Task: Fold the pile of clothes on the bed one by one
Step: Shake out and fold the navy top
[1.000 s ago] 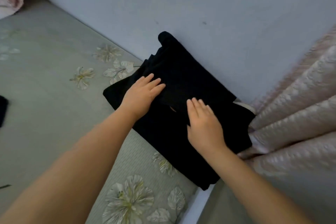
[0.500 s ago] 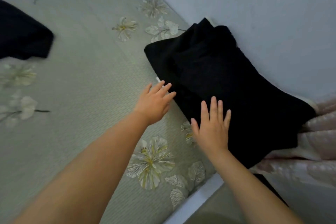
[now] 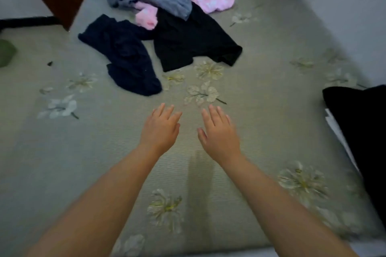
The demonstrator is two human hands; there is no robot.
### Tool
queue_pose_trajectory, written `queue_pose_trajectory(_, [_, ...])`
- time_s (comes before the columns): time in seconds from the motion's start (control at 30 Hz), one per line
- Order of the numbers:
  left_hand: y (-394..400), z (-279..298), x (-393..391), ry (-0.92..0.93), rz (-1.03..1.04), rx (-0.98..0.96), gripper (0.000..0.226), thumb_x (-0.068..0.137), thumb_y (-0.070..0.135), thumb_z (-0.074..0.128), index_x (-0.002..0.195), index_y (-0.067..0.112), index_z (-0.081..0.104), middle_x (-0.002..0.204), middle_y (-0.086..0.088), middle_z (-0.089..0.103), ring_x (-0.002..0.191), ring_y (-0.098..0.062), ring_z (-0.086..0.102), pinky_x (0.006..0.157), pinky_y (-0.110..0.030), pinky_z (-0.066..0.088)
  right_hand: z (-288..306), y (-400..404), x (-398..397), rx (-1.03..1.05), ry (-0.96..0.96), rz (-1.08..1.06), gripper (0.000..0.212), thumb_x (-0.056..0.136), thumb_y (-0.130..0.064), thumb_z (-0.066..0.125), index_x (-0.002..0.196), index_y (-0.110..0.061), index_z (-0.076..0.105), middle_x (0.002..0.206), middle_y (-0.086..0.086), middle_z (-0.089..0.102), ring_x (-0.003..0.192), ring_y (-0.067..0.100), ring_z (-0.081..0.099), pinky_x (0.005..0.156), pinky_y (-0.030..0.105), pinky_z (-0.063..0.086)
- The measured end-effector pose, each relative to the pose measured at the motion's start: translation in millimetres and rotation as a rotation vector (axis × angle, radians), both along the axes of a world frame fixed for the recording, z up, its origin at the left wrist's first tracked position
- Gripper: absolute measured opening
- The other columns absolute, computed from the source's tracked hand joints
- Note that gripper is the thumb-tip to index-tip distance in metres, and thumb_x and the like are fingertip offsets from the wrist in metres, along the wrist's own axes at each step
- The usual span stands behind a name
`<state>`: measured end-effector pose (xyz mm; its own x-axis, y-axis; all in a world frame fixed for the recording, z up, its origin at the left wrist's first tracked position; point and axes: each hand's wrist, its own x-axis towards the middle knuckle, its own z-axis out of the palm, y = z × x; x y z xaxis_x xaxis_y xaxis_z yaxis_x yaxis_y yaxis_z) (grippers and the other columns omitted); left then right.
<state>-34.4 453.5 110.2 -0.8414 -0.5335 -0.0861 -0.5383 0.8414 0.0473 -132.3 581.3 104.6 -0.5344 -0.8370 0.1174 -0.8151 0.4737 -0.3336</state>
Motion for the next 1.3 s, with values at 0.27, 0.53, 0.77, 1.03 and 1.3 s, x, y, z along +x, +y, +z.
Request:
queue_pose_trajectory(0.27, [-72.3, 56.7, 211.0, 0.054, 0.267, 0.002, 0.047, 0.097, 0.029, 0.035, 0.142, 0.018, 0.030, 0.150, -0.007, 0.027, 0.139, -0.025, 0.018, 0.113, -0.035, 0.016, 50.7, -112.5, 174.7, 0.034, -0.017, 0.226, 0.051, 0.097, -0.032, 0.035, 0.141, -0.008, 0.031, 0.151, 0.013, 0.024, 0.141, 0.026, 0.016, 0.112, 0.036, 0.012])
queue_pose_trajectory(0.53, [-133.1, 54.1, 269.6, 0.105, 0.433, 0.032, 0.046, 0.098, 0.028, 0.033, 0.142, 0.016, 0.029, 0.149, -0.008, 0.028, 0.139, -0.028, 0.018, 0.112, -0.036, 0.015, 49.5, -175.7, 201.6, 0.116, 0.045, 0.235, 0.049, 0.096, -0.033, 0.037, 0.138, -0.008, 0.035, 0.148, 0.010, 0.031, 0.140, 0.026, 0.020, 0.110, 0.037, 0.018])
queue_pose_trajectory(0.77, [-199.3, -15.4, 244.6, 0.025, 0.444, 0.067, 0.048, 0.098, 0.034, 0.029, 0.144, 0.020, 0.023, 0.152, -0.004, 0.022, 0.141, -0.025, 0.013, 0.113, -0.035, 0.013, -9.4, -226.8, 129.8, 0.267, 0.102, 0.109, 0.049, 0.096, -0.034, 0.035, 0.137, -0.008, 0.035, 0.145, 0.009, 0.034, 0.138, 0.022, 0.022, 0.110, 0.035, 0.023])
queue_pose_trajectory(1.03, [-263.0, -156.2, 168.1, 0.083, 0.463, 0.219, 0.053, 0.095, 0.037, 0.038, 0.142, 0.016, 0.029, 0.150, -0.010, 0.026, 0.140, -0.027, 0.013, 0.113, -0.034, 0.009, -127.1, -302.3, 41.7, 0.325, -0.002, -0.019, 0.055, 0.095, -0.038, 0.039, 0.139, -0.005, 0.032, 0.147, 0.013, 0.030, 0.139, 0.026, 0.020, 0.113, 0.037, 0.019])
queue_pose_trajectory(1.3, [-267.9, -233.9, 147.7, 0.156, 0.535, 0.185, 0.073, 0.079, 0.055, 0.021, 0.136, 0.015, 0.043, 0.148, -0.010, 0.031, 0.139, -0.030, 0.021, 0.110, -0.036, 0.005, -201.3, -374.2, -12.7, 0.282, -0.007, -0.099, 0.058, 0.091, -0.035, 0.051, 0.141, -0.015, 0.031, 0.147, 0.014, 0.028, 0.135, 0.029, 0.025, 0.109, 0.041, 0.022])
